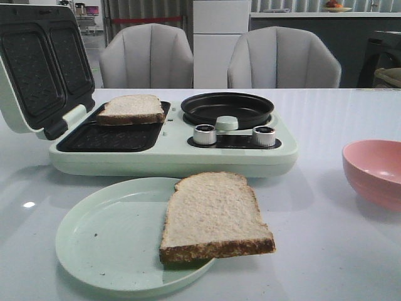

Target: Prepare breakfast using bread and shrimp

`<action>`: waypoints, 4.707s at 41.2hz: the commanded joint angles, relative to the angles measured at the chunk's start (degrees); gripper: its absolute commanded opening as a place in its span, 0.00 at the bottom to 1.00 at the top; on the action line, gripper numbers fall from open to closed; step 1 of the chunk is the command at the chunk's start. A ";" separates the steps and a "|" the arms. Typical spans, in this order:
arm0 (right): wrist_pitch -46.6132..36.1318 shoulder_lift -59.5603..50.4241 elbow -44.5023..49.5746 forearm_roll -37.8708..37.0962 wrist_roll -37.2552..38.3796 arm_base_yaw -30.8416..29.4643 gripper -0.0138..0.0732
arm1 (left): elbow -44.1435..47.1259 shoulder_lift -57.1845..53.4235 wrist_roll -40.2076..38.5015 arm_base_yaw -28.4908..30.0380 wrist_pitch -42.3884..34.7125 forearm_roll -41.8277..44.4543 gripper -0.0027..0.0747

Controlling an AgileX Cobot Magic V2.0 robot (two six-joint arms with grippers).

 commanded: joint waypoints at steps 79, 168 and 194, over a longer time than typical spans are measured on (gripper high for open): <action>3.03 46.61 -16.79 55.35 -42.66 15.89 0.26 | -1.39 0.12 -0.02 -0.33 -8.38 -0.12 0.57; 7.11 34.81 -44.41 -17.98 3.06 21.79 0.73 | -1.39 0.12 -0.02 -0.33 -8.87 -0.12 0.57; 6.17 -7.10 -9.08 -17.92 3.06 21.79 0.73 | 0.48 0.12 -0.02 -0.33 -8.87 -0.34 0.57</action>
